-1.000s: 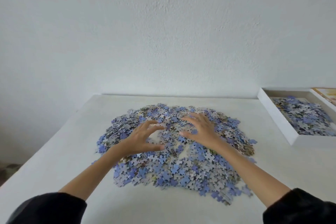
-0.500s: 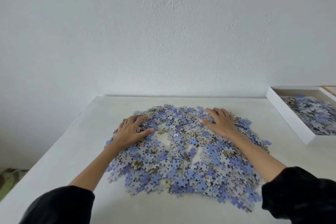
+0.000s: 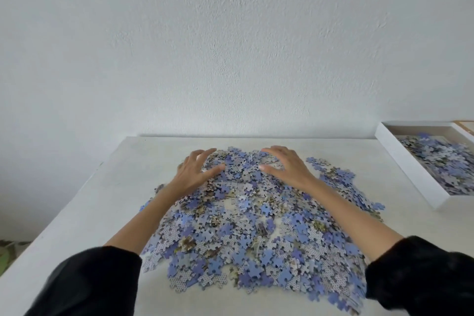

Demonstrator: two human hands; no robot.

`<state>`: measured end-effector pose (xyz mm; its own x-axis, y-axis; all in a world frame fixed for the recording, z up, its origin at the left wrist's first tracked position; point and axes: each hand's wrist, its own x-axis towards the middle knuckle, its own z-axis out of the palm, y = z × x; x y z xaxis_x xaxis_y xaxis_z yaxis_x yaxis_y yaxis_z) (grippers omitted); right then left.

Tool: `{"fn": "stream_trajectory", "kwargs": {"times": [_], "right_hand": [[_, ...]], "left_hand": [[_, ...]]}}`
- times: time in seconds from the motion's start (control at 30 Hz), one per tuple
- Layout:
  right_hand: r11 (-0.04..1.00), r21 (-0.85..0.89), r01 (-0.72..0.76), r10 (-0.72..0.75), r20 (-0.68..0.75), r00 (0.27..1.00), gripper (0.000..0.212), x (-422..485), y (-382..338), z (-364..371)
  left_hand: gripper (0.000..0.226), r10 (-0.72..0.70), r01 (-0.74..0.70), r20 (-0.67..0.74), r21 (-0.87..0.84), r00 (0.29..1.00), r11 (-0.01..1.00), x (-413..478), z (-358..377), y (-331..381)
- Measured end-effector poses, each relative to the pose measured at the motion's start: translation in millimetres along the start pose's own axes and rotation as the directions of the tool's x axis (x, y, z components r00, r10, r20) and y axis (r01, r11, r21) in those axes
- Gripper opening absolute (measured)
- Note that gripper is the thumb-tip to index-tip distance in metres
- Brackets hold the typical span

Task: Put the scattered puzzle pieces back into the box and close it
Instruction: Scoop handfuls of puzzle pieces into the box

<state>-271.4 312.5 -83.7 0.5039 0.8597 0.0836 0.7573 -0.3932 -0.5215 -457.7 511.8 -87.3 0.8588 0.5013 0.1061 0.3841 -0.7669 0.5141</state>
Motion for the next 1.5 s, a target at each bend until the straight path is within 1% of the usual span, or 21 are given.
{"fn": "stream_trajectory", "kwargs": {"times": [0.07, 0.13, 0.17, 0.3, 0.37, 0.4, 0.53, 0.6, 0.67, 0.77, 0.9, 1.0, 1.07, 1.2, 1.33, 1.4, 1.5], "right_hand": [[1.0, -0.019, 0.021, -0.019, 0.113, 0.993, 0.092, 7.3, -4.4, 4.3], [0.993, -0.103, 0.058, -0.038, 0.183, 0.982, 0.105, 9.3, -5.4, 12.1], [0.989, -0.128, 0.069, -0.043, 0.194, 0.98, 0.107, 8.0, -5.2, 14.9], [0.992, -0.067, 0.105, -0.091, 0.185, 0.979, 0.104, -7.7, -2.5, 14.8], [0.993, -0.015, 0.115, -0.108, 0.227, 0.968, 0.104, -18.2, -1.7, 9.2], [0.993, -0.014, 0.12, -0.112, 0.267, 0.957, 0.106, -22.7, -1.9, 5.7], [0.961, -0.211, 0.18, -0.08, 0.411, 0.908, 0.107, -33.9, -8.1, 1.4], [0.951, -0.26, 0.167, -0.033, 0.452, 0.892, 0.11, -37.9, -14.0, 4.7], [0.947, -0.279, 0.159, -0.017, 0.45, 0.893, 0.113, -41.0, -19.4, 7.5], [0.938, -0.303, 0.168, -0.029, 0.414, 0.91, 0.113, -39.9, -18.8, 11.0], [0.928, -0.325, 0.181, -0.084, 0.289, 0.953, 0.109, -36.3, -10.4, 18.3], [0.934, -0.314, 0.17, -0.101, 0.226, 0.969, 0.104, -36.2, -9.2, 19.9], [0.949, -0.265, 0.169, -0.123, 0.182, 0.976, 0.1, -36.0, -7.9, 20.8], [0.97, -0.174, 0.171, -0.148, 0.135, 0.98, 0.083, -37.1, -6.7, 22.9], [0.979, -0.063, 0.196, -0.191, 0.077, 0.979, 0.059, -38.1, -8.9, 22.7], [0.98, 0.014, 0.197, -0.197, 0.032, 0.98, 0.043, -36.4, -9.4, 23.8], [0.97, 0.137, 0.2, -0.197, -0.037, 0.98, 0.037, -33.1, -8.1, 24.3]], "left_hand": [[0.111, -0.01, -0.001, 0.144, 0.076, 0.99, 0.997, 3.8, 5.8, 3.0], [0.109, 0.015, -0.046, 0.219, 0.135, 0.976, 0.99, 2.9, 12.5, 4.6], [0.107, 0.035, -0.069, 0.238, 0.134, 0.971, 0.989, 1.6, 13.2, 4.9], [0.105, 0.113, -0.135, 0.312, 0.05, 0.943, 0.99, -8.1, 3.0, 6.6], [0.097, 0.144, -0.14, 0.362, -0.036, 0.921, 0.989, -13.8, -3.4, 7.6], [0.096, 0.151, -0.142, 0.387, -0.052, 0.91, 0.988, -16.1, -6.2, 7.3], [0.114, 0.156, -0.214, 0.486, 0.067, 0.86, 0.974, -23.6, -8.2, 10.7], [0.117, 0.159, -0.246, 0.5, 0.113, 0.851, 0.963, -27.5, -1.6, 14.3], [0.118, 0.165, -0.278, 0.483, 0.173, 0.86, 0.945, -30.5, 5.9, 15.9], [0.114, 0.181, -0.294, 0.441, 0.204, 0.879, 0.934, -31.0, 11.0, 15.0], [0.113, 0.232, -0.34, 0.375, 0.252, 0.897, 0.906, -30.4, 14.4, 13.0], [0.11, 0.251, -0.345, 0.337, 0.256, 0.908, 0.903, -28.2, 15.2, 11.9], [0.106, 0.269, -0.341, 0.304, 0.217, 0.914, 0.914, -25.2, 14.2, 8.7], [0.083, 0.356, -0.384, 0.195, 0.129, 0.914, 0.914, -22.5, 16.7, 4.3], [0.074, 0.398, -0.407, 0.121, 0.057, 0.909, 0.912, -24.7, 16.5, 9.1], [0.06, 0.408, -0.411, 0.08, 0.031, 0.91, 0.911, -26.1, 16.4, 11.7], [0.042, 0.401, -0.402, 0.025, 0.0, 0.916, 0.916, -25.8, 16.1, 16.2]]}}
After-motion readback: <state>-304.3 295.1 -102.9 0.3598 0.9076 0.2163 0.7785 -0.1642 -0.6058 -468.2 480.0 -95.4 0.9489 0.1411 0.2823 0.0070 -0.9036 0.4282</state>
